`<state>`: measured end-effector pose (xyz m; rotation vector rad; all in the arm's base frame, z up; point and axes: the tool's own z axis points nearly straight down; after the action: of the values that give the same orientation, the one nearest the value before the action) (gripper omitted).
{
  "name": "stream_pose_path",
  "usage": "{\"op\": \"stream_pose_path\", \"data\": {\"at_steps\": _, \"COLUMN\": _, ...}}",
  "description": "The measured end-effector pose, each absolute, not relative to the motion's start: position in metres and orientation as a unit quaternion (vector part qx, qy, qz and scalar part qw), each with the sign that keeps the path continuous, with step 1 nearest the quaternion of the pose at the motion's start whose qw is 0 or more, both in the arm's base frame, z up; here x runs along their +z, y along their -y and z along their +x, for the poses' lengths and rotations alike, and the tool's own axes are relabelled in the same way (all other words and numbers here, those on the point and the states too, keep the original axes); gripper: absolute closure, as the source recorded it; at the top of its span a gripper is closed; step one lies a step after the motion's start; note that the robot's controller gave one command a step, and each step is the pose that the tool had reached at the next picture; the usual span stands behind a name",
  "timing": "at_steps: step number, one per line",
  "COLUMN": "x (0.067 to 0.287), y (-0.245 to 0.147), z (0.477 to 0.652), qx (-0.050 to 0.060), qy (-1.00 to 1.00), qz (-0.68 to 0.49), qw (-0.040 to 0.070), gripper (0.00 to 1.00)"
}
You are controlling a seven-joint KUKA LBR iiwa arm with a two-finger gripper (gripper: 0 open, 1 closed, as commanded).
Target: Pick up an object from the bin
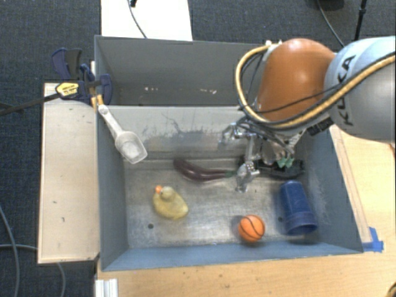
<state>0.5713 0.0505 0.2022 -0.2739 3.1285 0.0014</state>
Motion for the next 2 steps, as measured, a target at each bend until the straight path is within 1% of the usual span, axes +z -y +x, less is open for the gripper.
{"op": "stream_pose_path", "data": {"at_steps": 1, "x": 0.202, "y": -0.051, "z": 0.571, "qx": 0.000, "qy": -0.996, "qz": -0.087, "qw": 0.001, "gripper": 0.00}}
{"op": "stream_pose_path", "data": {"at_steps": 2, "x": 0.243, "y": -0.058, "z": 0.573, "qx": 0.000, "qy": -0.995, "qz": -0.095, "qw": 0.000, "gripper": 0.00}}
